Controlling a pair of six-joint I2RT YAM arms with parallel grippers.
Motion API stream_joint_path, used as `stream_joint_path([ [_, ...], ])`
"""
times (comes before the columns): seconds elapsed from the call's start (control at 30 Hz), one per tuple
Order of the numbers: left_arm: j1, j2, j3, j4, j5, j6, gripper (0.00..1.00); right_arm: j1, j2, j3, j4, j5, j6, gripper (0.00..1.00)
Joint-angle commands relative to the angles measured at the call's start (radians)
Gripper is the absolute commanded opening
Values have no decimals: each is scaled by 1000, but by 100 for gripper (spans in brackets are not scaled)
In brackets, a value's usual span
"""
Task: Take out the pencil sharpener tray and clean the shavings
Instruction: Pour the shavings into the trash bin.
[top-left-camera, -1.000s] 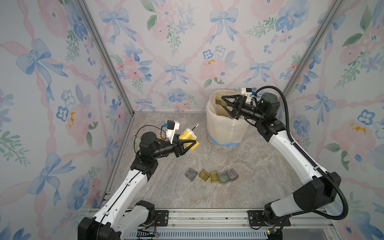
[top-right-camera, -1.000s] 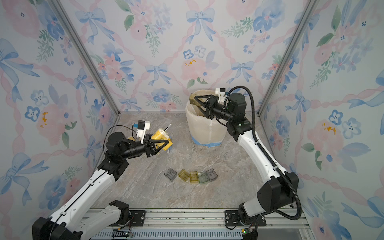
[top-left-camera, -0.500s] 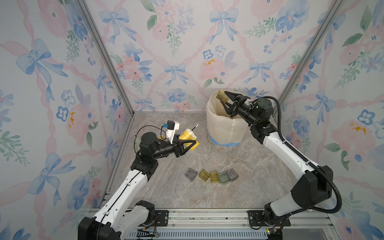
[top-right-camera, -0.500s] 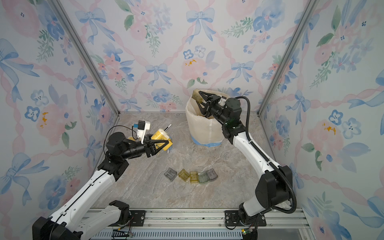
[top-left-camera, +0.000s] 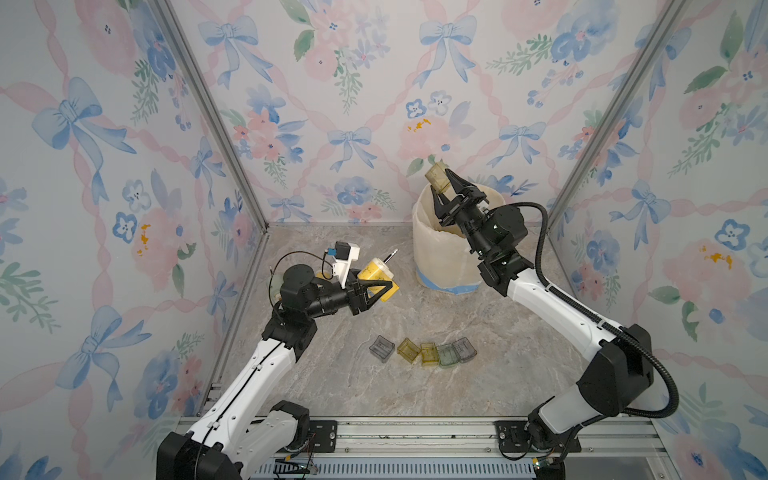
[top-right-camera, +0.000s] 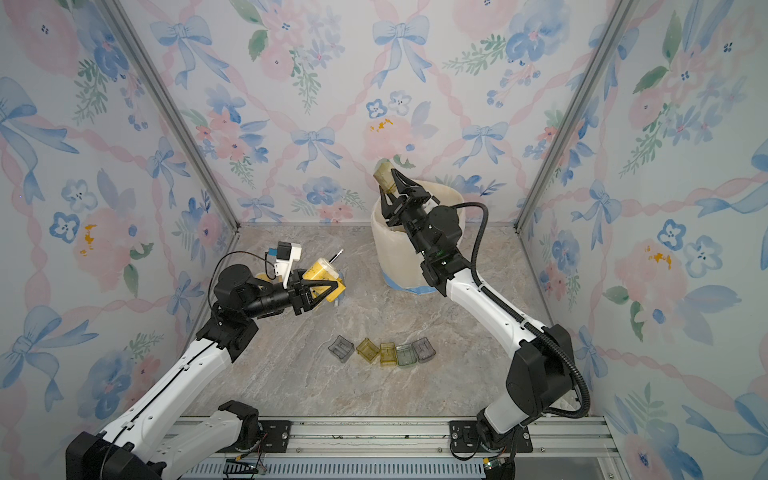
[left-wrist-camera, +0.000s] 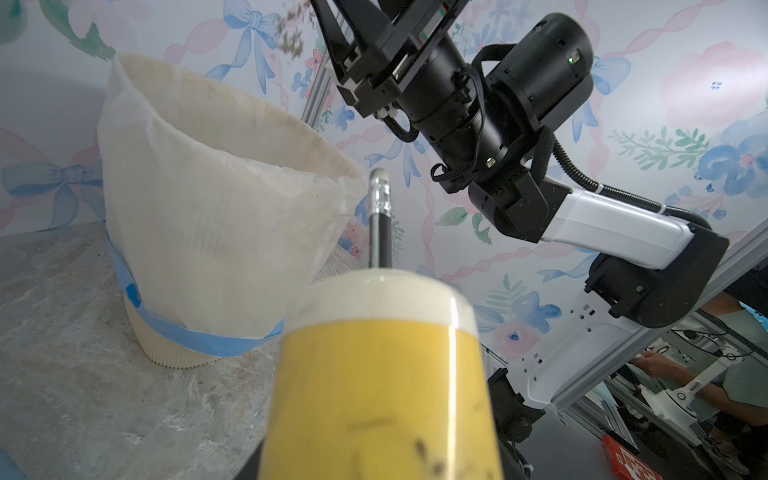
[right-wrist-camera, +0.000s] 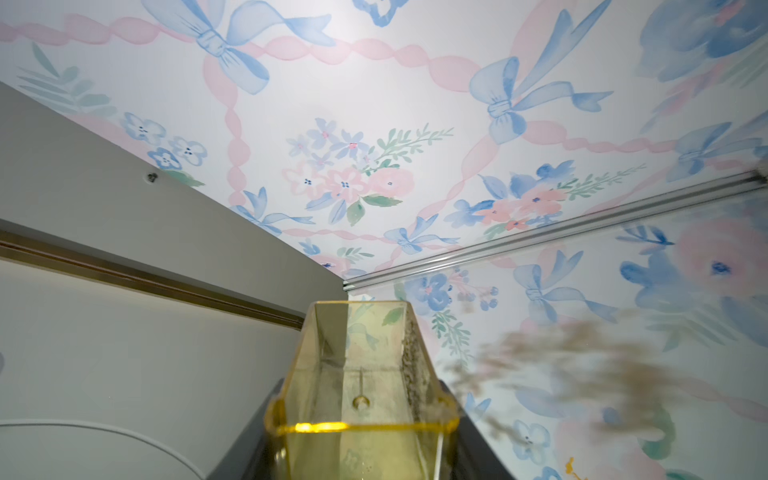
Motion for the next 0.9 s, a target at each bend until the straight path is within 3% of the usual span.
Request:
stream_joint_path([
  [0.0,-7,4,-9,15,7,0,0,14,16,-9,162,120,32,45],
  [0.2,-21,1,-10,14,2,5,0,-4,1,-139,268,216,63,46],
  [0.4,-34,6,-13,15,-2,9,0,9,85,-101,390,213,103,46],
  [0.57,-38,4,-16,14,-15,12,0,-6,89,-66,399,99,58,46],
  [0.7,-37,5,-18,14,-31,17,0,-29,17,-132,326,19,17,46],
  [0.8,-38,13,-20,14,-50,19,0,-48,-4,-179,358,0,10,46],
  [0.87,-39,18,-21,15,-74,21,0,-74,11,-147,383,-80,-8,46],
])
